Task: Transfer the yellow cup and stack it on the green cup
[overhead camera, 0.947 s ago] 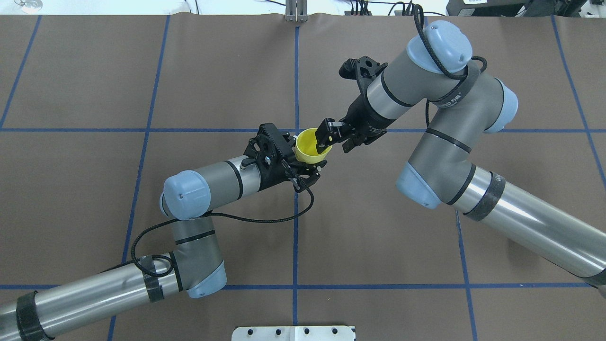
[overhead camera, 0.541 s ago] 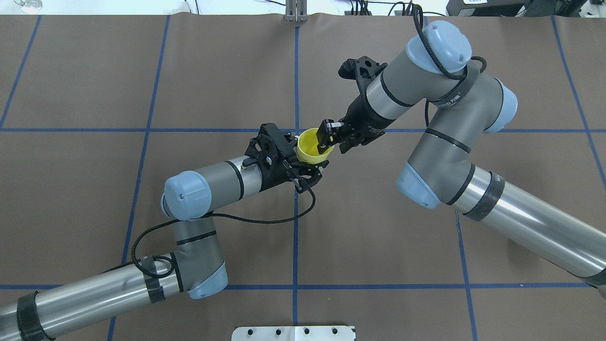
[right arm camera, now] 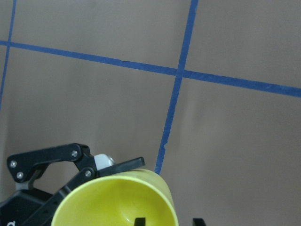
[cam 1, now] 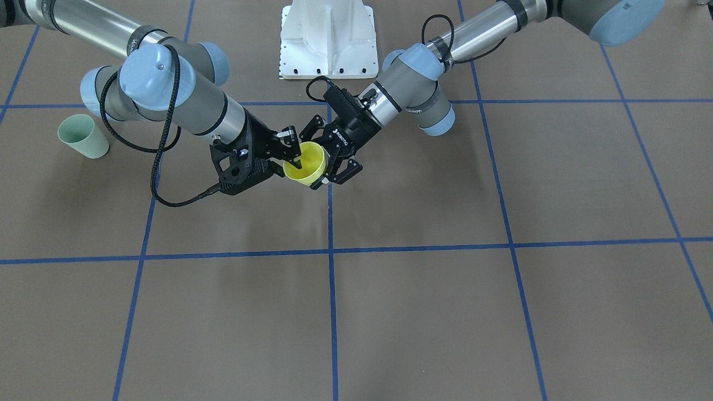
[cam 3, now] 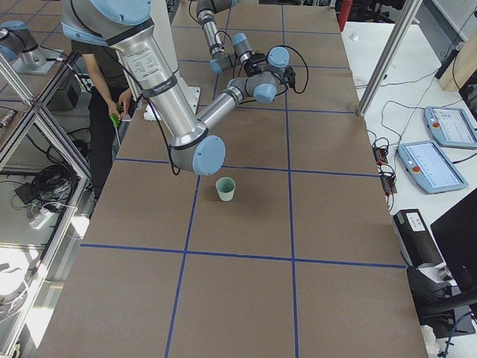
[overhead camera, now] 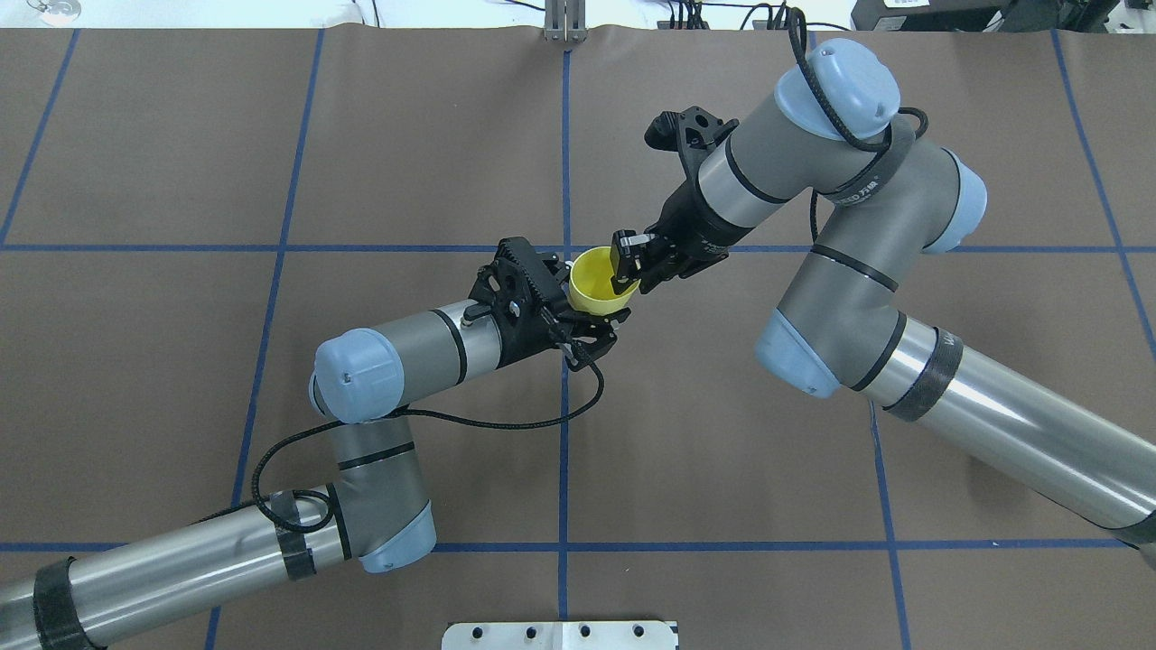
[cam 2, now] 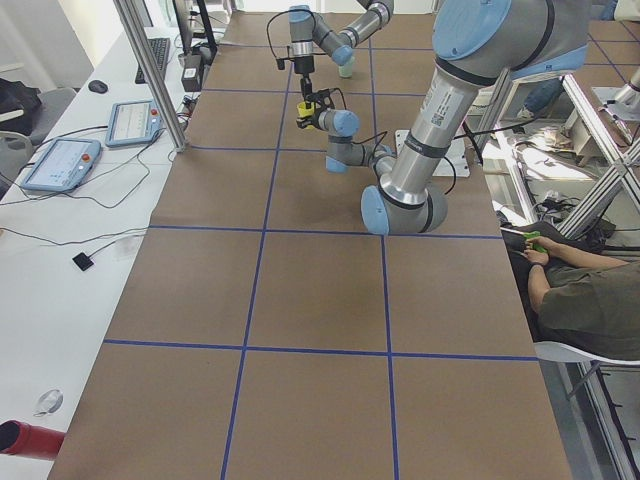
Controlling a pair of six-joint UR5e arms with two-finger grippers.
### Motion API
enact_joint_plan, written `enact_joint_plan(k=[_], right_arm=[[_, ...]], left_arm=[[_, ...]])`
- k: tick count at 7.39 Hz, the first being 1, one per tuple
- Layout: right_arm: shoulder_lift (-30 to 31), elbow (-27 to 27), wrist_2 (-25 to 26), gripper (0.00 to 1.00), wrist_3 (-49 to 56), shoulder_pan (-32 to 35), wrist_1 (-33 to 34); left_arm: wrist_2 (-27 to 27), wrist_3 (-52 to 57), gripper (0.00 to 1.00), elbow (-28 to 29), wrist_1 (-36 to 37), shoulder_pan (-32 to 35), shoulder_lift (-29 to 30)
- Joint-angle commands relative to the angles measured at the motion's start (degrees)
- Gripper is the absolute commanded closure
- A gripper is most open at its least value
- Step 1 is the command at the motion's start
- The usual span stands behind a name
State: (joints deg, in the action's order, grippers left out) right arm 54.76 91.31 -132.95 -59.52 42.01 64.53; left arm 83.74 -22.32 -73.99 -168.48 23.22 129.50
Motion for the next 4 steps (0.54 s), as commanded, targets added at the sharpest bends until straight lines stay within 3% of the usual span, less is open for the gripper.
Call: enact_joint_plan(k=[1, 2, 3, 4], right_arm=[[0.0, 0.2, 0.0, 1.0, -0.1, -0.2, -0.5], [0.0, 0.4, -0.1, 1.0, -0.2, -0.2, -0.5], [0.1, 0.4, -0.1, 1.0, -0.2, -0.2, -0.5], [0.3, 0.6, -0.1, 1.0, -0.3, -0.1, -0.5]], left_arm=[[-0.2, -0.1, 0.41, 0.1, -0.2, -0.7, 0.1], [-1.8, -0.3, 0.09, 0.0, -0.2, -1.1, 0.3], [-2.4, -0.9, 0.01, -0.1, -1.0, -1.3, 0.3], [-2.4, -1.9, 0.01, -0.2, -1.1, -1.3, 0.2]])
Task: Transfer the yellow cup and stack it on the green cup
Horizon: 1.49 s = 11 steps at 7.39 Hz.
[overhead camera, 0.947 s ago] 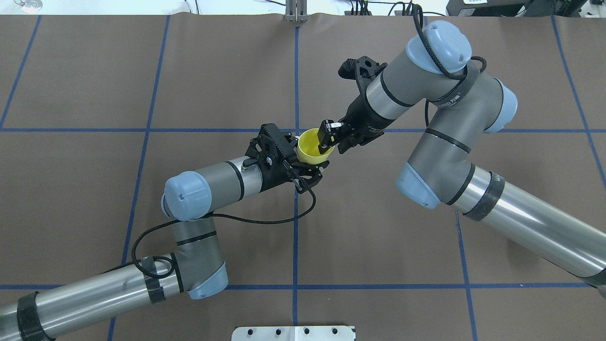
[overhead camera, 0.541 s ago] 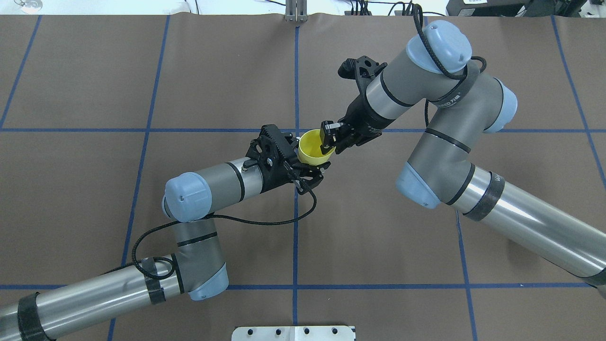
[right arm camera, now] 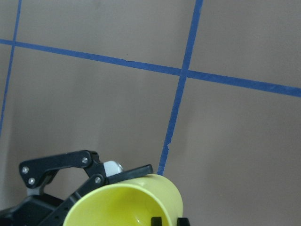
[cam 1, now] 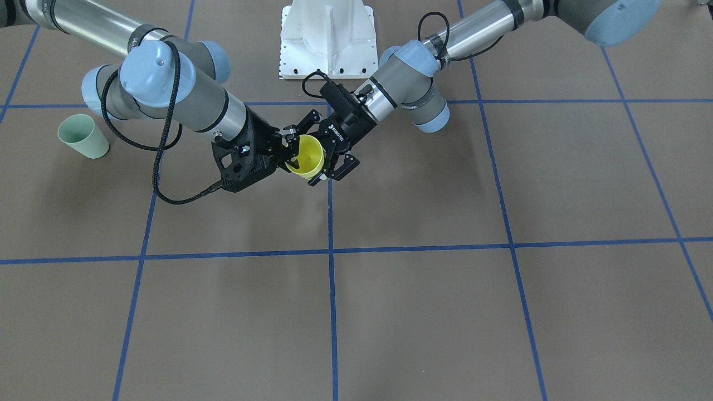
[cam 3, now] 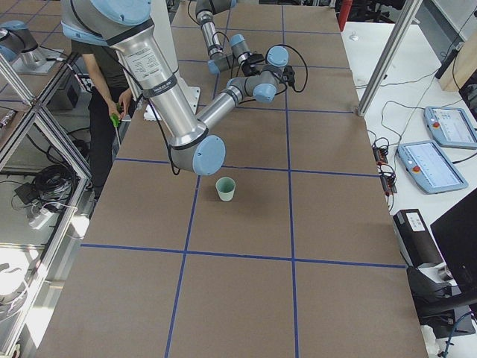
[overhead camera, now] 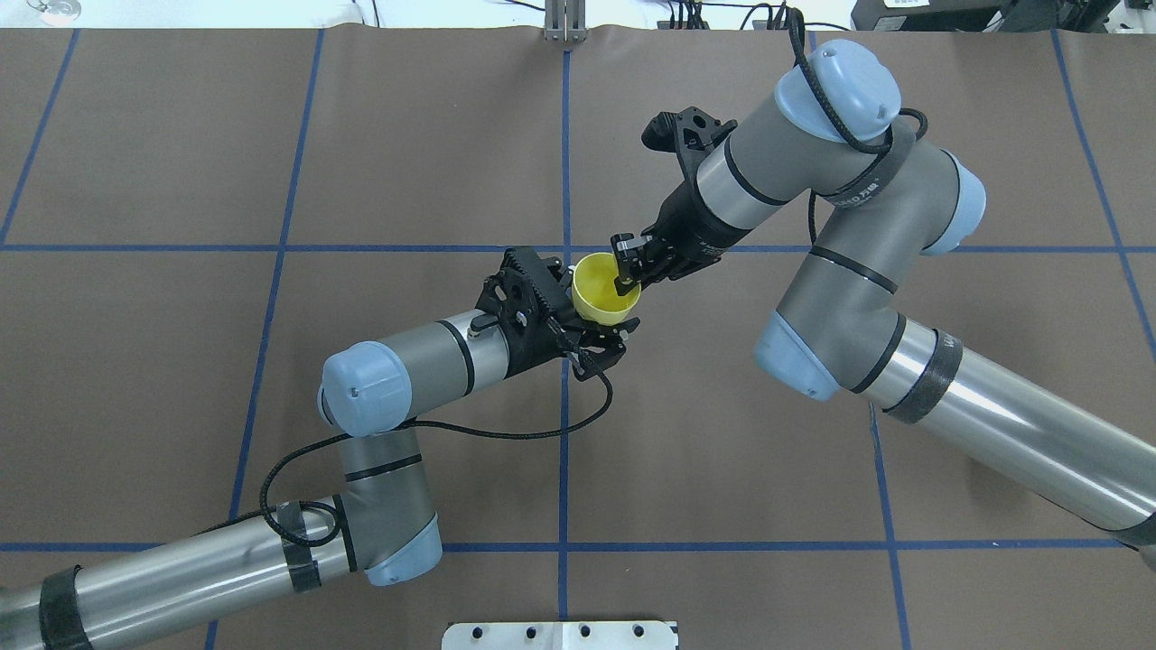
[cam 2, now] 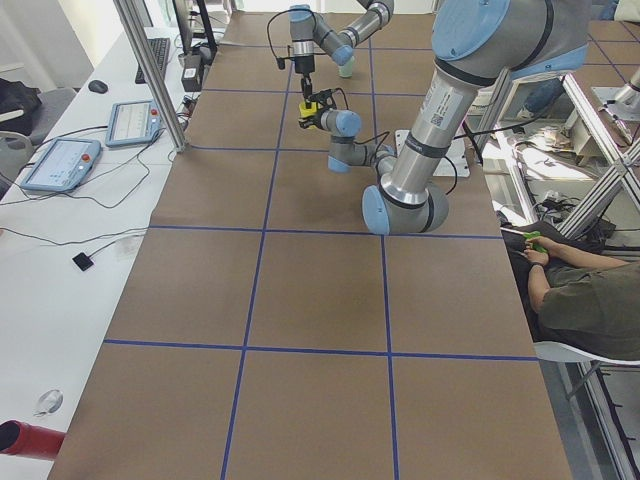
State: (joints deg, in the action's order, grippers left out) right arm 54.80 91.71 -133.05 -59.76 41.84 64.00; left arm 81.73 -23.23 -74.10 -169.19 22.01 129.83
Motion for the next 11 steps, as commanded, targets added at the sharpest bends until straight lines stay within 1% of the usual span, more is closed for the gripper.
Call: enact_joint_plan(k=[1, 2, 5, 6, 7, 8, 9, 10, 11], right_arm=[[0.7, 1.1, -0.7, 1.0, -0.1, 0.3, 0.0], [2.0, 2.0, -2.6, 1.0, -0.1, 0.6, 0.0], [4.3, 3.6, -2.8, 1.0, -0.1, 1.6, -0.1], [5.1, 5.0, -3.8, 1.0, -0.1, 2.9, 0.1], [8.5, 7.8, -5.0, 1.0, -0.1, 5.6, 0.1], [11.0, 10.7, -4.9, 1.0, -0.7, 8.2, 0.5], [13.8, 11.5, -4.7, 1.0, -1.2, 11.5, 0.7], [17.8, 13.6, -3.2, 1.0, -1.4, 14.0, 0.8], [24.0, 16.3, -1.6, 1.0, -1.4, 14.8, 0.7]], left_arm=[[-0.4, -1.1, 0.01, -1.0, -0.3, -0.2, -0.5], [-0.4, -1.3, 0.01, -1.9, -0.3, -0.2, -0.8], [-0.4, -1.5, 0.01, -3.9, -0.3, -0.3, -1.7], [-0.4, -1.5, 0.01, -3.9, -0.3, -0.3, -1.7], [-0.4, -1.5, 0.01, -3.9, -0.3, -0.3, -1.7], [-0.6, -1.4, 0.01, -3.9, -0.3, -0.2, -1.8], [-2.6, -1.4, 0.01, -3.9, -0.3, -0.2, -2.4], [-6.8, -1.4, 0.01, -3.8, -0.2, -0.2, -2.5], [-12.8, -2.2, 0.01, -3.5, 0.4, -0.2, -2.5]])
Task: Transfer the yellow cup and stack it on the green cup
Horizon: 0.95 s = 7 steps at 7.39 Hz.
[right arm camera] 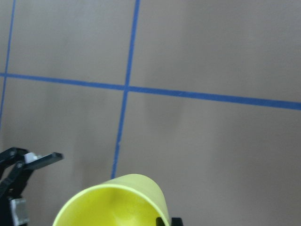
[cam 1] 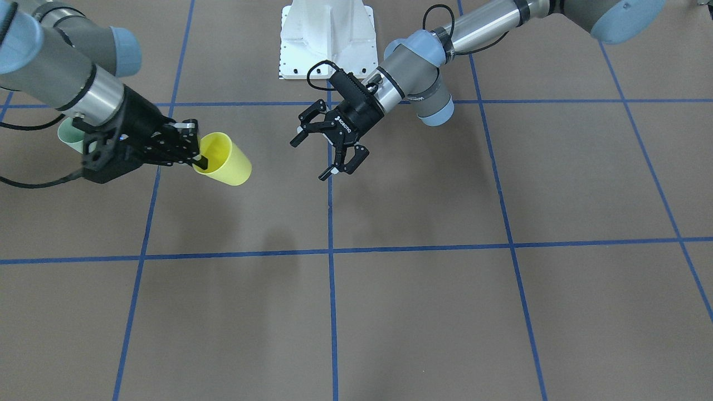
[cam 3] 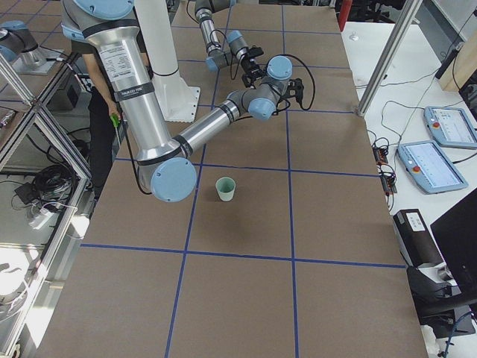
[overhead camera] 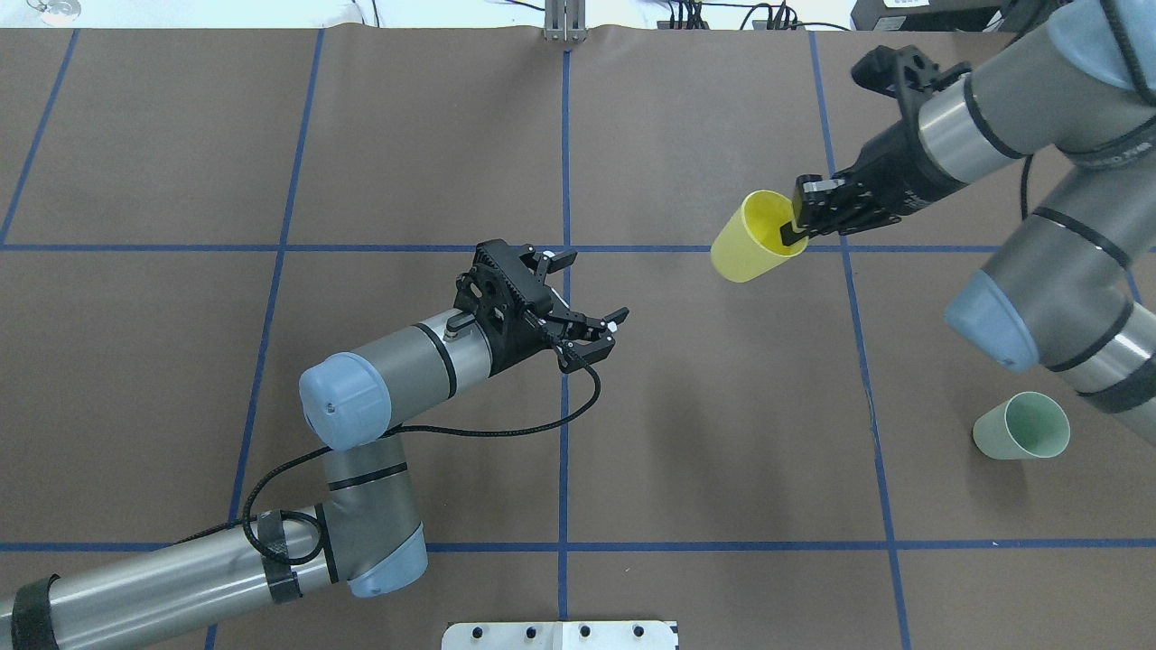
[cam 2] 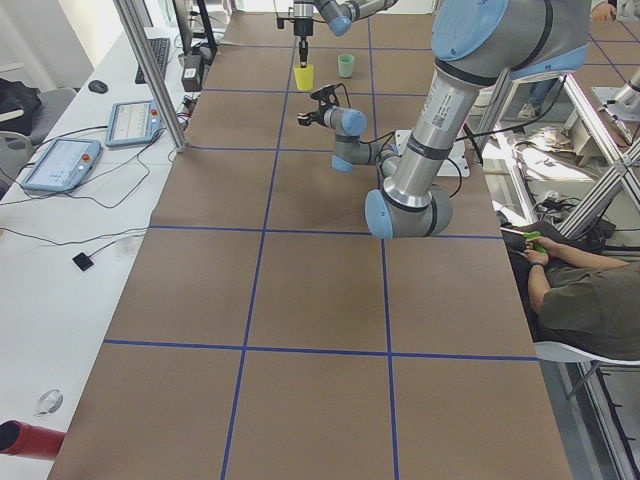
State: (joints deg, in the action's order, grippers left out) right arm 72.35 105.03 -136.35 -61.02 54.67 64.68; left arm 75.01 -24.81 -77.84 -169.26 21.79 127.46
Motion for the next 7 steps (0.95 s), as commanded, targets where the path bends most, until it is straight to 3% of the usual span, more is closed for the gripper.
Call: enact_joint_plan(k=[1, 3, 5, 7], right_arm=[[12.5, 7.5, 3.9, 1.0, -0.1, 2.4, 0.0], [25.5, 15.7, 10.2, 1.0, -0.1, 2.3, 0.0], [33.4, 18.9, 12.2, 1.0, 0.2, 2.5, -0.1], [38.2, 19.2, 13.1, 1.0, 1.0, 2.3, -0.3]], left_arm=[[-9.1, -1.1, 0.01, 2.1, 0.9, 0.2, -0.5], [-12.3, -5.1, 0.01, 3.7, 11.3, 4.2, -0.6], [-11.6, -14.4, 0.01, 3.7, 25.1, 9.2, -0.5], [-1.4, -15.5, 0.01, 3.4, 37.1, 18.1, -0.5]])
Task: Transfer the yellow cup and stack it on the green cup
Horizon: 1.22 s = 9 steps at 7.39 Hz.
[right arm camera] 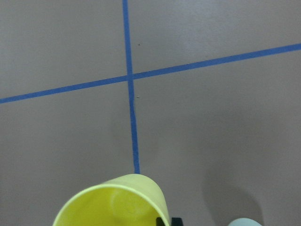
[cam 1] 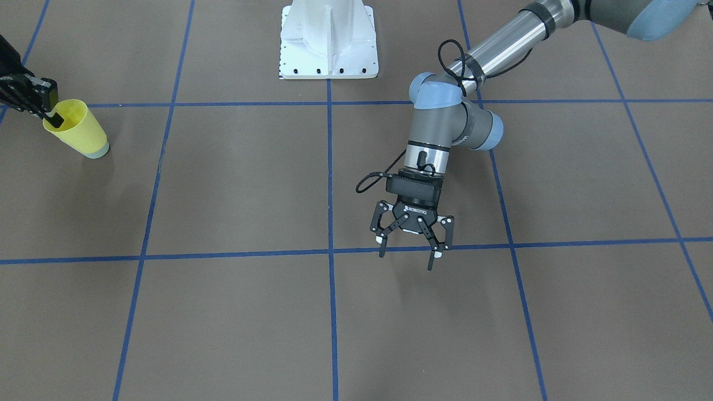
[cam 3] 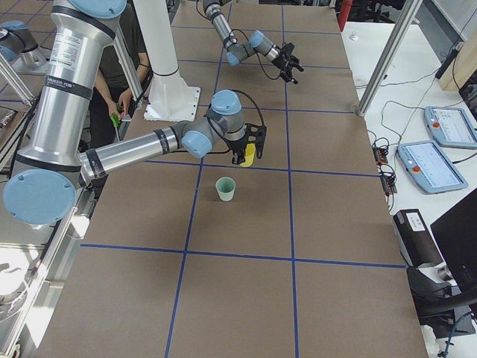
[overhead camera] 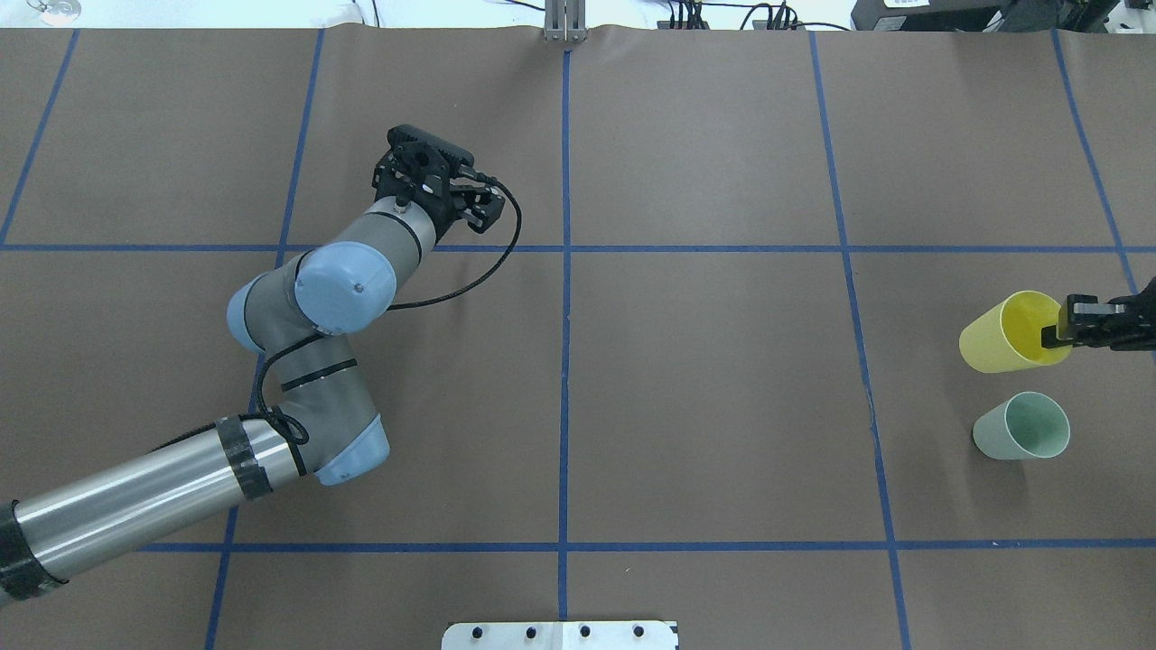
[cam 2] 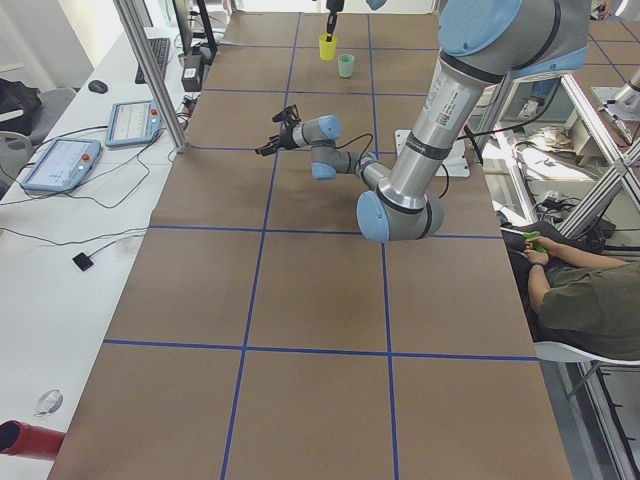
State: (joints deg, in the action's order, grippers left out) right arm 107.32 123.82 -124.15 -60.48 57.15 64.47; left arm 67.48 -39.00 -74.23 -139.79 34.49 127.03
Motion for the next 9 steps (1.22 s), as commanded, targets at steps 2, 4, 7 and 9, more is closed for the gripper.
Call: enact_joint_plan(k=[2, 4, 7, 9], right_arm=[[4.8, 0.2, 1.2, 1.0, 0.5, -0.3, -0.2], [4.9, -0.7, 0.8, 1.0, 0.7, -0.4, -0.2], [4.8, -2.6, -1.5, 1.0, 1.1, -0.6, -0.2], [5.0, -2.9, -4.2, 1.0, 1.1, -0.5, -0.3]], left_arm=[[14.0, -2.0, 0.01, -0.2, 14.1, 11.4, 0.0], [16.7, -2.5, 0.01, -0.2, 15.4, 12.5, -0.1], [16.9, -4.9, 0.01, -0.7, 15.4, 12.4, -0.1], [16.9, -5.2, 0.01, -0.8, 15.4, 12.4, 0.0]])
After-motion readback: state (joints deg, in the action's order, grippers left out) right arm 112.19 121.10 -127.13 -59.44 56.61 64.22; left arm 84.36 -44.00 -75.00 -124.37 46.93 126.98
